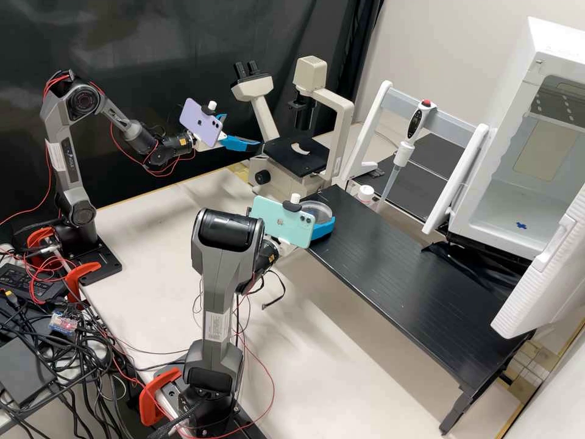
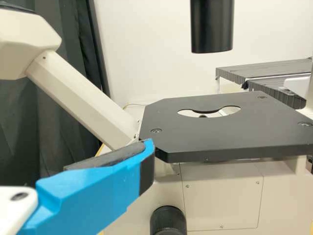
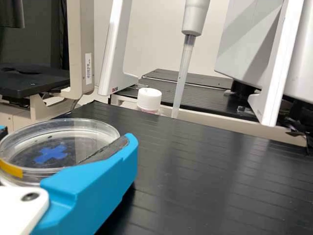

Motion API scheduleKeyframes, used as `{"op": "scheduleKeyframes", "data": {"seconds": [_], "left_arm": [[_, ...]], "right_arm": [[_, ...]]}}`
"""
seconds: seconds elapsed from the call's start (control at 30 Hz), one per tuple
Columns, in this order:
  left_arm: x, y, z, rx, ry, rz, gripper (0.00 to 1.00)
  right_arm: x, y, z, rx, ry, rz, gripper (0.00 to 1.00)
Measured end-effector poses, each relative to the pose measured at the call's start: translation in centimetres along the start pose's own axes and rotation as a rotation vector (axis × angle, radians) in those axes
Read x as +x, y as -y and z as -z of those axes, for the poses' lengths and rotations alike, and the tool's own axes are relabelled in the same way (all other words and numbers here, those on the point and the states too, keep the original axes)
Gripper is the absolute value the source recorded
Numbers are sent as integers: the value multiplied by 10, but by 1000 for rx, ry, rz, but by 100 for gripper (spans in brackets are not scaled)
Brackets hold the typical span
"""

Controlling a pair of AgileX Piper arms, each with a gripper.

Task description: Move the petri dish to the bench

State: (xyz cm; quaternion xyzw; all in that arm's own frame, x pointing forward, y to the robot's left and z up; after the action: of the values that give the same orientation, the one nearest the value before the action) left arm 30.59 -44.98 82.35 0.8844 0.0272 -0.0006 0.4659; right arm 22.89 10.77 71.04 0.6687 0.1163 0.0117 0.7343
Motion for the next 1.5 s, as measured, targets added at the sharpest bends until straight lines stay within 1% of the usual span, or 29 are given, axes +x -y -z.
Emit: {"op": "scheduleKeyframes", "data": {"seconds": [0.07,0.13,0.23,0.43,0.67,0.8,0.87,1.0,1.07,1.17,1.3,1.5], "left_arm": [[0,0,0,0,0,0,100],[0,0,0,0,0,0,100],[0,0,0,0,0,0,100],[0,0,0,0,0,0,100],[0,0,0,0,0,0,100],[0,0,0,0,0,0,100],[0,0,0,0,0,0,100],[0,0,0,0,0,0,100],[0,0,0,0,0,0,100],[0,0,0,0,0,0,100],[0,0,0,0,0,0,100],[0,0,0,0,0,0,100]], "right_arm": [[2,1,0,6,-1,2,0],[5,3,2,27,-6,6,0],[11,5,6,42,-13,20,0],[20,7,10,52,-18,31,0],[24,7,11,54,-18,30,0],[24,7,11,47,-18,30,0],[24,7,10,32,-17,29,0],[23,7,10,26,-12,28,0],[22,7,10,9,-7,26,0],[21,8,9,-2,-5,28,0],[20,3,11,-2,-8,16,0],[21,0,8,2,13,18,0]]}}
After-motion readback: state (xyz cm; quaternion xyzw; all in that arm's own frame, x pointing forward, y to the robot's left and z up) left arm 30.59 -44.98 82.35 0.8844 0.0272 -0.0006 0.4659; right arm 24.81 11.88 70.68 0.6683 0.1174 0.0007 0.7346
